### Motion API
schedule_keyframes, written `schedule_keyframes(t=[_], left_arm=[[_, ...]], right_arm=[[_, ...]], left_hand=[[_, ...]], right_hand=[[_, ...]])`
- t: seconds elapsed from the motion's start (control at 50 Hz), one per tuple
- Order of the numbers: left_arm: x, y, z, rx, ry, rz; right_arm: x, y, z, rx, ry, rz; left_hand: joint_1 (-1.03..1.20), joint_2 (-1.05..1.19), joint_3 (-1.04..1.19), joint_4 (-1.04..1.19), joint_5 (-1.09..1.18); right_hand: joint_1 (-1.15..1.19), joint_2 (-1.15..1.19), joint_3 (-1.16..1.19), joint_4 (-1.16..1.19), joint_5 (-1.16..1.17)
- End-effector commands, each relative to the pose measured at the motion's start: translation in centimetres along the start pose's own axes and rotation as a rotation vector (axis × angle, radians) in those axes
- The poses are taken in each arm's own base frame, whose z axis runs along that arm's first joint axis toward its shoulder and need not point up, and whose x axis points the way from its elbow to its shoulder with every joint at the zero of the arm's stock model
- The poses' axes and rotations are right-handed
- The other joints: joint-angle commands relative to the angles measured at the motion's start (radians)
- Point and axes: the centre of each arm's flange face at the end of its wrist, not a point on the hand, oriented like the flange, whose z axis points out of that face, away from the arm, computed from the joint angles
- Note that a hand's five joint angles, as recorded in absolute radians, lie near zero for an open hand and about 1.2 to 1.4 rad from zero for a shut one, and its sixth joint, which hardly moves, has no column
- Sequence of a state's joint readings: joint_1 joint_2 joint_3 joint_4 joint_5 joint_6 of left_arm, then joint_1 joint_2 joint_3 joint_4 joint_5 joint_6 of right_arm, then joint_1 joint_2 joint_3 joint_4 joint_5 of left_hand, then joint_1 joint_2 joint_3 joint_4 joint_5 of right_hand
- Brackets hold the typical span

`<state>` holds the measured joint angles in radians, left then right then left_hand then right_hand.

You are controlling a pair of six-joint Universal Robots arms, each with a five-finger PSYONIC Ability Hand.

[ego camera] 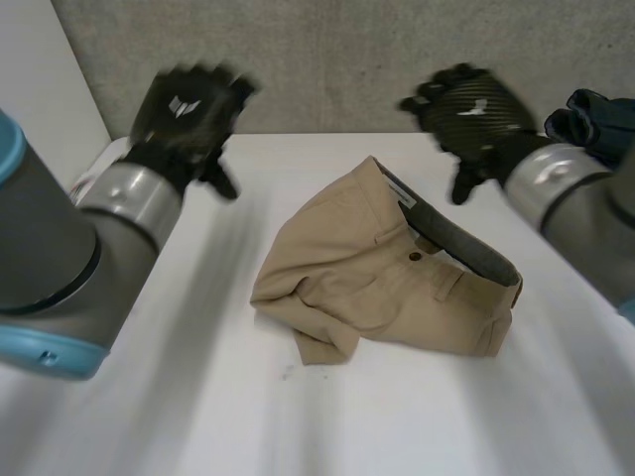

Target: Fold the laundry.

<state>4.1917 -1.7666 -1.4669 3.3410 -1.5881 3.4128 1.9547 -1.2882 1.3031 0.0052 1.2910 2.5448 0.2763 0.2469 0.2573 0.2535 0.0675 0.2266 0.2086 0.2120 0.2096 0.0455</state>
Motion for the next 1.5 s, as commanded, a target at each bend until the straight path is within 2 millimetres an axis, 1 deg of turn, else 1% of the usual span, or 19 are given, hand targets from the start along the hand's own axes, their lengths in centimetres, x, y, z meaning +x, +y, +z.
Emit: schedule_keyframes(t=[0.02, 0.2, 0.28, 0.32, 0.36, 0.46, 0.6, 0.66, 0.74, 0.76, 0.9, 0.98, 1.0, 1.06, 1.16, 1.28, 1.4, 1.46, 1.5], left_arm=[[-1.4, 6.5, -2.9, -0.31, -0.126, -0.218], [0.6, 11.5, -3.0, -0.467, -0.066, -0.456], [1.4, 12.8, -1.8, -0.49, -0.015, -0.487], [2.1, 13.6, -1.1, -0.505, 0.008, -0.488], [2.3, 14.4, -0.5, -0.514, 0.008, -0.488], [2.8, 15.9, 1.6, -0.518, 0.007, -0.499], [4.2, 16.9, 4.1, -0.484, 0.018, -0.501], [4.9, 17.2, 5.1, -0.463, 0.029, -0.499], [5.9, 16.8, 5.5, -0.442, 0.055, -0.518], [6.2, 16.4, 5.5, -0.432, 0.063, -0.532], [5.9, 12.3, 5.5, -0.349, 0.089, -0.547], [4.3, 7.7, 4.9, -0.251, 0.078, -0.546], [3.3, 5.3, 4.5, -0.193, 0.069, -0.545], [1.2, 1.4, 3.7, -0.099, 0.047, -0.526], [-2.3, -6.7, -0.2, 0.099, 0.007, -0.391], [-4.4, -13.9, -4.9, 0.31, -0.033, -0.302], [-5.0, -15.7, -5.7, 0.363, -0.045, -0.291], [-4.8, -15.3, -4.7, 0.343, -0.049, -0.252], [-4.5, -13.4, -2.6, 0.285, -0.058, -0.207]], right_arm=[[-5.9, -0.2, 4.2, 0.097, -0.202, -0.045], [-11.2, 4.8, 8.3, 0.015, -0.319, -0.114], [-11.9, 6.6, 9.6, -0.02, -0.29, -0.143], [-11.6, 6.9, 10.2, -0.032, -0.252, -0.174], [-11.4, 6.9, 10.3, -0.035, -0.234, -0.194], [-11.0, 6.5, 10.1, -0.037, -0.224, -0.211], [-9.9, 4.4, 8.0, -0.019, -0.217, -0.219], [-8.9, 2.8, 7.1, 0.021, -0.178, -0.22], [-7.6, 0.9, 5.7, 0.059, -0.134, -0.227], [-7.4, 0.6, 5.4, 0.062, -0.129, -0.227], [-6.4, -0.5, 3.6, 0.06, -0.109, -0.232], [-4.7, -2.1, 2.6, 0.077, -0.062, -0.236], [-3.7, -3.0, 1.9, 0.085, -0.033, -0.24], [-2.4, -4.4, 0.5, 0.08, -0.009, -0.247], [0.1, -8.3, -3.5, 0.084, 0.021, -0.246], [3.7, -13.8, -8.7, 0.175, 0.144, -0.227], [4.9, -14.8, -10.1, 0.165, 0.164, -0.186], [4.6, -13.1, -8.6, 0.094, 0.125, -0.158], [4.0, -11.0, -6.6, 0.03, 0.088, -0.131]], left_hand=[[-0.007, 0.022, 0.012, 0.016, 0.027], [0.002, 0.031, 0.021, 0.025, 0.036], [0.005, 0.034, 0.024, 0.028, 0.039], [0.008, 0.037, 0.027, 0.03, 0.042], [0.011, 0.04, 0.03, 0.033, 0.045], [0.034, 0.064, 0.053, 0.057, 0.068], [0.181, 0.21, 0.199, 0.203, 0.215], [0.4, 0.43, 0.419, 0.423, 0.435], [0.943, 0.973, 0.962, 0.966, 0.977], [1.118, 1.148, 1.137, 1.141, 1.152], [1.12, 1.149, 1.139, 1.143, 1.154], [1.12, 1.149, 1.139, 1.143, 1.154], [1.12, 1.149, 1.139, 1.143, 1.154], [1.12, 1.149, 1.139, 1.143, 1.154], [1.12, 1.149, 1.139, 1.143, 1.154], [1.12, 1.149, 1.139, 1.143, 1.154], [1.12, 1.149, 1.139, 1.143, 1.154], [1.12, 1.149, 1.139, 1.143, 1.154], [1.12, 1.149, 1.139, 1.143, 1.154]], right_hand=[[-0.052, -0.034, -0.038, -0.035, -0.045], [-0.052, -0.034, -0.038, -0.035, -0.045], [-0.045, -0.027, -0.031, -0.028, -0.039], [0.131, 0.149, 0.145, 0.148, 0.137], [0.315, 0.333, 0.33, 0.332, 0.322], [1.168, 1.186, 1.182, 1.185, 1.174], [1.17, 1.188, 1.184, 1.187, 1.176], [1.17, 1.188, 1.184, 1.187, 1.176], [1.17, 1.188, 1.184, 1.187, 1.176], [1.17, 1.188, 1.184, 1.187, 1.176], [1.17, 1.188, 1.184, 1.187, 1.176], [1.17, 1.188, 1.184, 1.187, 1.176], [1.17, 1.188, 1.184, 1.187, 1.176], [1.17, 1.188, 1.184, 1.187, 1.176], [1.17, 1.188, 1.184, 1.187, 1.176], [1.17, 1.188, 1.184, 1.187, 1.176], [1.17, 1.188, 1.184, 1.187, 1.176], [1.17, 1.188, 1.184, 1.187, 1.176], [1.17, 1.188, 1.184, 1.187, 1.176]])
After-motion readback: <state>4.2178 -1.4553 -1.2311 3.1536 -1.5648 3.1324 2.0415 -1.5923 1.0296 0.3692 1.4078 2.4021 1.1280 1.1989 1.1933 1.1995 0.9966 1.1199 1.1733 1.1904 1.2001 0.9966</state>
